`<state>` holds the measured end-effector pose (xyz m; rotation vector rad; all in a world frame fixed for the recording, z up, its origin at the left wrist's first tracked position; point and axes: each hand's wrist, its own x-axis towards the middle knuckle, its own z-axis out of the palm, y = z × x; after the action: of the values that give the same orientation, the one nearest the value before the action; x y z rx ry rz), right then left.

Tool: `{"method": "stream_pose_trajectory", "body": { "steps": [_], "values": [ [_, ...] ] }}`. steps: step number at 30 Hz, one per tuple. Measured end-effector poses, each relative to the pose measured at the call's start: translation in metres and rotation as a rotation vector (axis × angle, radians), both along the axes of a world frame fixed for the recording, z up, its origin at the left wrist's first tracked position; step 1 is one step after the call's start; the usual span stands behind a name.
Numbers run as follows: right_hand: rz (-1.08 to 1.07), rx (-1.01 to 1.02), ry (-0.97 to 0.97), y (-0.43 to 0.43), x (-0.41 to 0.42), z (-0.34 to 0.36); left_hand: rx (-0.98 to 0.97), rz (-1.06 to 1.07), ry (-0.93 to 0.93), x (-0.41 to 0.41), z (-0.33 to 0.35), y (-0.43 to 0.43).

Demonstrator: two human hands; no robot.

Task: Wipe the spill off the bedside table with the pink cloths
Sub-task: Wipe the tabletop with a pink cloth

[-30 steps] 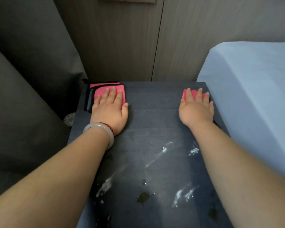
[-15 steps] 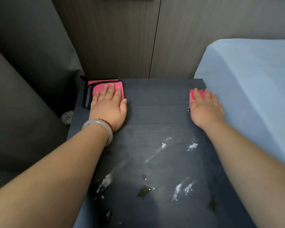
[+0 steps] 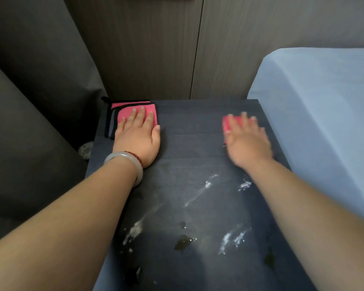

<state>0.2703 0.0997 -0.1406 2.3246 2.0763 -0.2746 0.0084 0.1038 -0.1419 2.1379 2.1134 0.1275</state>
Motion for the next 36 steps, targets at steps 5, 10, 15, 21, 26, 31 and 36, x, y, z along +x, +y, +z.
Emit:
{"method": "stream_pose_trajectory", "body": {
  "steps": [5,10,15,21,26,31,36],
  "values": [
    [-0.111,-0.004,-0.006,-0.002,-0.029,0.003,0.011,0.001,0.002,0.0,-0.001,0.0],
    [0.351,0.048,0.116,-0.039,-0.12,0.0,0.0,0.0,-0.012,0.0,0.0,0.0],
    [0.176,0.023,0.028,-0.004,-0.037,0.002,0.005,0.008,-0.017,0.0,0.001,0.0],
    [-0.066,-0.031,0.04,-0.005,-0.046,0.005,0.001,0.008,-0.013,0.001,0.002,0.0],
    [0.389,0.063,0.126,-0.061,-0.13,-0.002,0.01,0.006,-0.061,-0.001,0.002,-0.001],
    [0.19,0.024,0.074,-0.037,-0.056,0.0,0.038,-0.008,-0.101,-0.001,0.001,-0.003],
    [0.037,0.009,0.056,-0.04,-0.06,0.001,0.088,0.016,-0.126,-0.001,0.002,-0.007]
  ]
}}
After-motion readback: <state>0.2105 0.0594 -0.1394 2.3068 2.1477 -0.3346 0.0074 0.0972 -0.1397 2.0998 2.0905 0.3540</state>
